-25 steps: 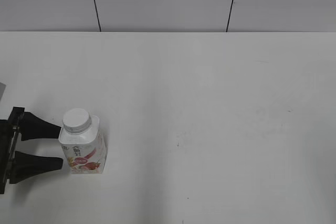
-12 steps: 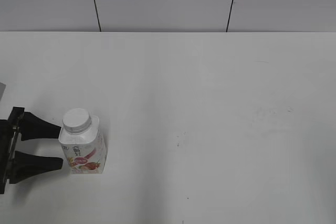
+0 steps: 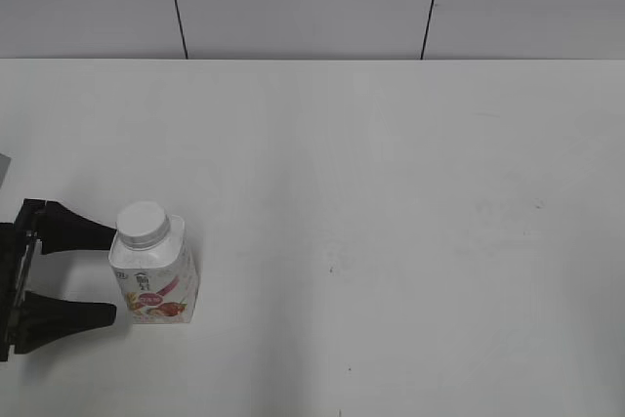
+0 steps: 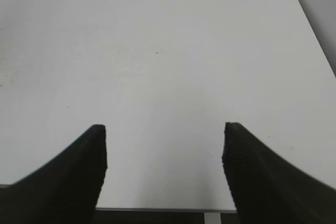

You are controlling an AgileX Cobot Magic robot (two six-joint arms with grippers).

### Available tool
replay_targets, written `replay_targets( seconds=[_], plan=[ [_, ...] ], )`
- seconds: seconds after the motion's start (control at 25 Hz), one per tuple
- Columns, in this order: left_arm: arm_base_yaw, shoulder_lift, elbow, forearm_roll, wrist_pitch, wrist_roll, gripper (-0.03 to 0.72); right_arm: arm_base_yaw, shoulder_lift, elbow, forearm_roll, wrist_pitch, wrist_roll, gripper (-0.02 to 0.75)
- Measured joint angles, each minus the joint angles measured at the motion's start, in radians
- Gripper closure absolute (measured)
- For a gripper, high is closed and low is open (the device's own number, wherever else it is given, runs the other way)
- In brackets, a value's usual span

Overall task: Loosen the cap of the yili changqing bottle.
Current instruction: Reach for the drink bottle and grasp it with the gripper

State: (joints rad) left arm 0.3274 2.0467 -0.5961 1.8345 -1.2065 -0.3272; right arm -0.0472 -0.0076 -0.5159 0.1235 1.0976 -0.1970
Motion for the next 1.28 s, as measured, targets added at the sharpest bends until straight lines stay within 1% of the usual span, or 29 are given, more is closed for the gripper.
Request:
replay_targets(
  seconds=[0.04, 0.12, 0.24, 0.4, 0.72, 0.96, 1.28],
  plan=[
    [0.000, 0.000, 0.000, 0.000, 0.000, 0.003, 0.059, 0.000, 0.000, 0.000, 0.000, 0.000, 0.000, 0.192],
    [0.000, 0.000, 0.000, 0.000, 0.000, 0.007, 0.039, 0.000, 0.000, 0.000, 0.000, 0.000, 0.000, 0.192],
    [0.000, 0.000, 0.000, 0.000, 0.000, 0.011, 0.037, 0.000, 0.000, 0.000, 0.000, 0.000, 0.000, 0.192],
    [-0.029, 0.000, 0.000, -0.006, 0.000, 0.023, 0.037, 0.000, 0.000, 0.000, 0.000, 0.000, 0.000, 0.192],
    [-0.096, 0.000, -0.027, -0.048, 0.000, 0.031, 0.054, 0.000, 0.000, 0.000, 0.000, 0.000, 0.000, 0.192],
    [-0.130, 0.012, -0.028, -0.074, -0.002, 0.033, 0.076, 0.000, 0.000, 0.000, 0.000, 0.000, 0.000, 0.192],
    [-0.169, 0.078, -0.030, -0.117, -0.001, 0.071, 0.095, 0.000, 0.000, 0.000, 0.000, 0.000, 0.000, 0.192]
  ],
)
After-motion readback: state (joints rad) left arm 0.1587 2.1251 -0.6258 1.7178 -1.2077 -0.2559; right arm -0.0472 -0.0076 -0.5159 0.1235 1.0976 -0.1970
